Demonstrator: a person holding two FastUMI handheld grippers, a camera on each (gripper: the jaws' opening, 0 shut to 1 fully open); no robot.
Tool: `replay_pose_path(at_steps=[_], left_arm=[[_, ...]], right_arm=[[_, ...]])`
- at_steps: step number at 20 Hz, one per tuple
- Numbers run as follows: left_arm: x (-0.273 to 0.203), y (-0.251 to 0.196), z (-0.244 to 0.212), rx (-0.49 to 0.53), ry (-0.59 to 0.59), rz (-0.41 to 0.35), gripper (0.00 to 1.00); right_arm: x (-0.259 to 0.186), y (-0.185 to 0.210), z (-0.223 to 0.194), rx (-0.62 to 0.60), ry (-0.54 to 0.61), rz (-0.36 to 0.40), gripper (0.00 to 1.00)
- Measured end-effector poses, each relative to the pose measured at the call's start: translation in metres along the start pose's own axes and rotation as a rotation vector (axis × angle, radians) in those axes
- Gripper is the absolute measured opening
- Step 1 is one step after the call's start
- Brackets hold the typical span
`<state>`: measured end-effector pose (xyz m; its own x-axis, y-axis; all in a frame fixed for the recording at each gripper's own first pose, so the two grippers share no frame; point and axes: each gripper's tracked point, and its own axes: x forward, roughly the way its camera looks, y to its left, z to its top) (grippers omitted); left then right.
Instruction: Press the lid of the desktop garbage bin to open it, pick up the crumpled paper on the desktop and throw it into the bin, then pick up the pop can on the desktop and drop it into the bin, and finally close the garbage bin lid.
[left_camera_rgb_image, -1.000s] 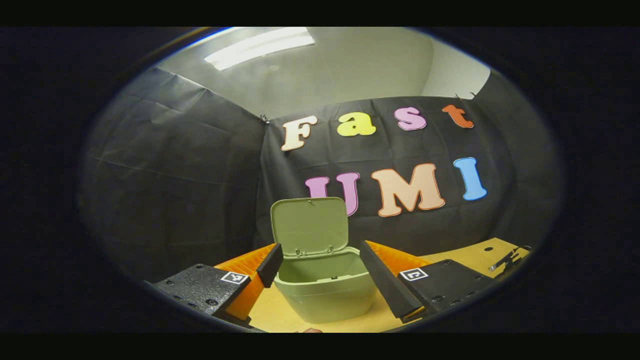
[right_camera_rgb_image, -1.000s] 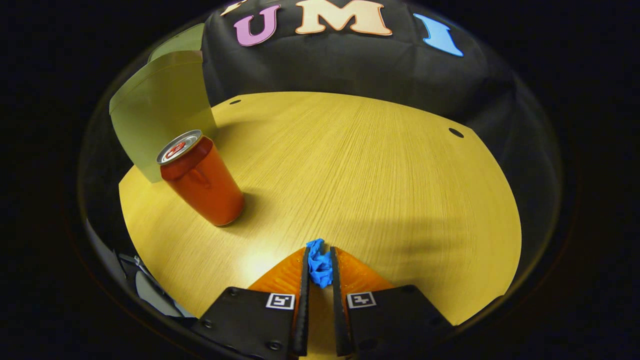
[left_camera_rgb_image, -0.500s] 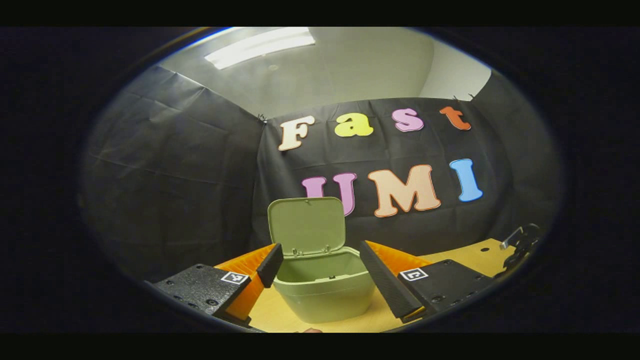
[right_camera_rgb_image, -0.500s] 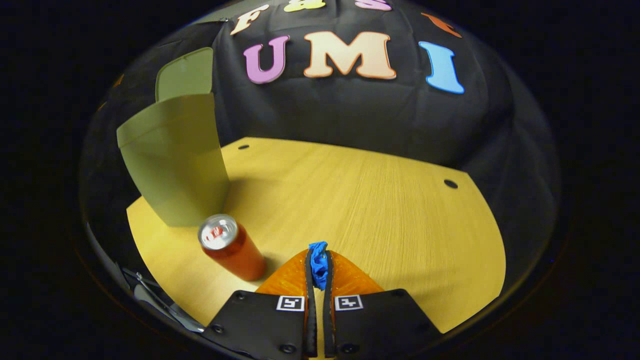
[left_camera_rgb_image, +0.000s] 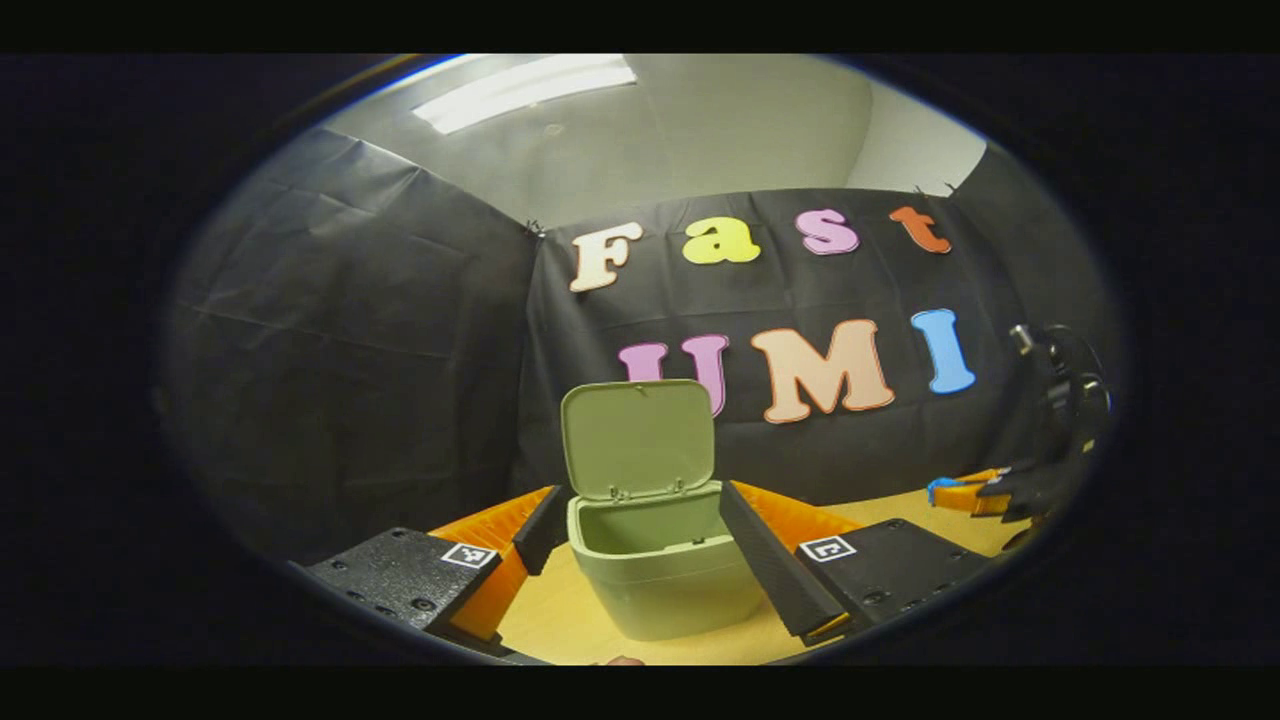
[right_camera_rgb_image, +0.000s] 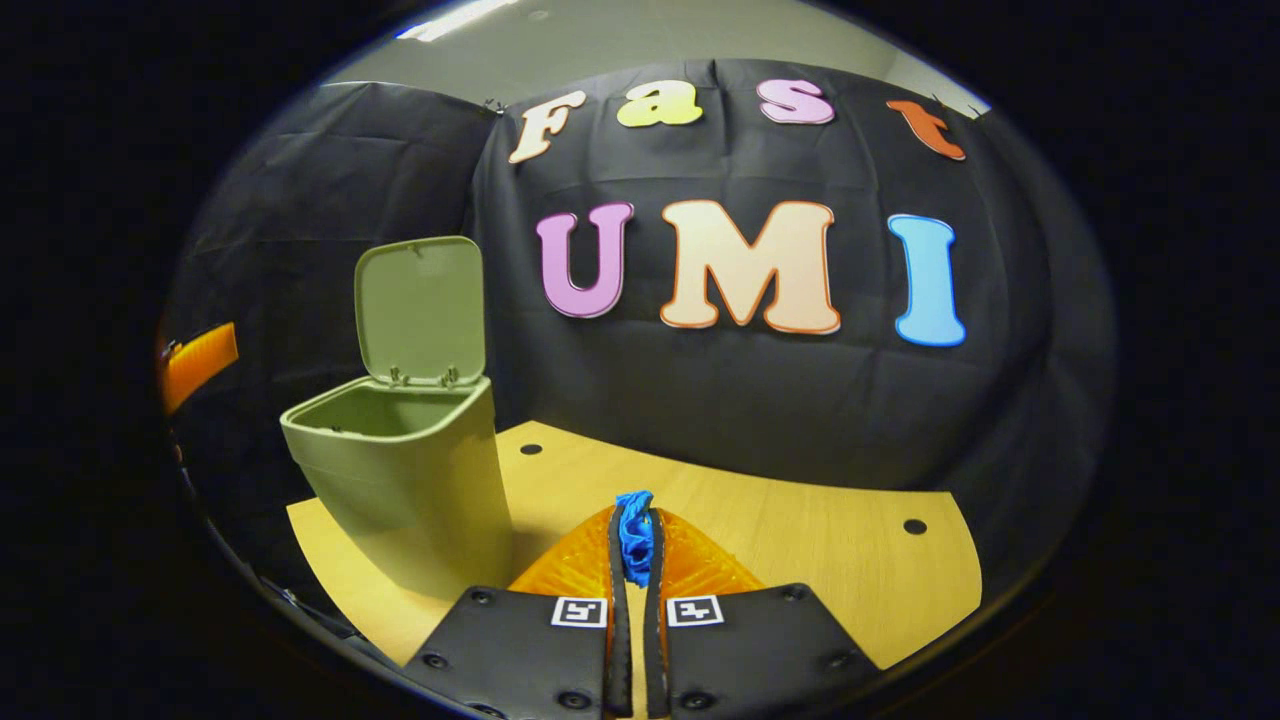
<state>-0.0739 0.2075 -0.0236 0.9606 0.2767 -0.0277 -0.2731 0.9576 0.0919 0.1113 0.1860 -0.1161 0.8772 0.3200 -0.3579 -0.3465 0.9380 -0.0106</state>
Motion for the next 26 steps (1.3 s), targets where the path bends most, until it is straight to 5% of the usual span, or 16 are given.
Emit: replay_pose_path(at_steps=[16,20,25,26], left_arm=[[-0.005,0.118,-0.032,0.040,0.061,0.115,0.94],[-0.013,0.136,-0.037,0.037,0.085,0.142,0.94],[-0.007,0.121,-0.036,0.028,0.079,0.120,0.94],[-0.004,0.114,-0.034,0.024,0.073,0.105,0.94]], right_arm=[[0.047,0.168,0.079,-0.062,-0.148,0.200,0.07],[0.064,0.205,0.076,-0.078,-0.150,0.256,0.16],[0.063,0.203,0.073,-0.097,-0.176,0.238,0.98],[0.060,0.196,0.075,-0.101,-0.183,0.228,0.98]])
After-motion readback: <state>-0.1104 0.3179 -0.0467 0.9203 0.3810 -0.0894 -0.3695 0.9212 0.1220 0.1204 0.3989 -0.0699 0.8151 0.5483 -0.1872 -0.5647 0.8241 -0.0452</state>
